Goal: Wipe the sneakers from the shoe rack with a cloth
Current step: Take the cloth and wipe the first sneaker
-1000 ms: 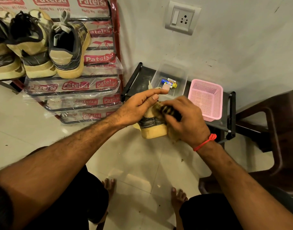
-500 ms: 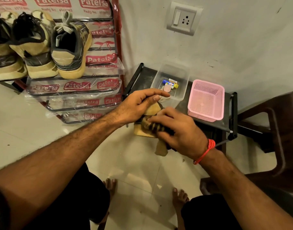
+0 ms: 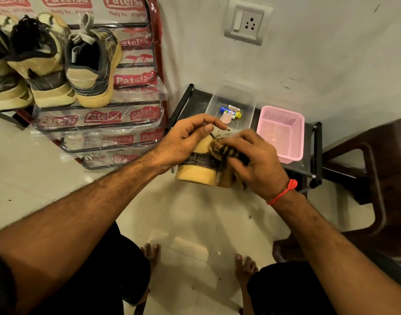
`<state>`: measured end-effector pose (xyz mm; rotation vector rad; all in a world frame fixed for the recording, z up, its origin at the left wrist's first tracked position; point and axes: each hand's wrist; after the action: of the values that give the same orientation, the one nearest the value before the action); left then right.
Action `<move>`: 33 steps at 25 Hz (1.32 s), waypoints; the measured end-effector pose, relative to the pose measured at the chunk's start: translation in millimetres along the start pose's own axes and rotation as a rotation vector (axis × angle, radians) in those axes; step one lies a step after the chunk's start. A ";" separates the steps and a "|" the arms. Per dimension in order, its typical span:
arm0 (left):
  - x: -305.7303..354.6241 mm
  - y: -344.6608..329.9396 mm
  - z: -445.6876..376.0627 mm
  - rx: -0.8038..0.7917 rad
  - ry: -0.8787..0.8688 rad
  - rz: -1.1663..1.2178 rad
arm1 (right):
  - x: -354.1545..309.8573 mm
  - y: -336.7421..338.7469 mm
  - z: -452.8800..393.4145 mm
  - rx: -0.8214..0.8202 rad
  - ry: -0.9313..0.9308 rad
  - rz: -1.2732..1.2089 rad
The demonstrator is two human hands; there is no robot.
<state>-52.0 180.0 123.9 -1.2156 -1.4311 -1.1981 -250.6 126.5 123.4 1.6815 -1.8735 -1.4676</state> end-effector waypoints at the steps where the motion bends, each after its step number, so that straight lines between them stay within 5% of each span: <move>1: 0.5 0.8 0.5 0.005 0.004 0.020 | -2.1 -2.1 3.2 -0.010 0.030 -0.002; 3: 1.8 0.4 1.5 -0.008 0.002 0.036 | -8.8 -5.8 8.5 -0.075 0.133 0.003; 8: 4.4 5.8 -0.1 -0.007 -0.010 0.094 | 1.6 -0.9 4.8 0.011 0.008 0.012; 10: 3.2 8.9 -0.7 -0.006 -0.016 0.011 | -2.1 -5.3 10.6 -0.064 0.077 0.034; 19: 2.9 7.6 0.2 0.002 0.003 -0.332 | 9.2 -11.6 8.6 0.006 -0.125 0.013; 24: 0.6 7.4 -2.1 0.097 0.007 -0.199 | -6.9 -13.4 10.2 -0.065 0.031 0.000; 28: 5.1 9.3 -0.8 0.110 0.017 -0.051 | 7.4 -5.3 4.2 0.063 -0.166 0.015; 33: 3.1 11.7 -2.1 0.147 -0.004 -0.021 | -16.9 -14.2 10.5 -0.047 0.057 0.037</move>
<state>-40.7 179.0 128.7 -1.1050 -1.5111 -1.0848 -244.1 148.3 114.8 1.6412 -1.8163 -1.4226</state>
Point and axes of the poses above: each hand's wrist, its own z-axis away from the middle knuckle, its own y-axis out of the back of the hand, x = y × z, and after that the axes turned 5 degrees about z, right-handed
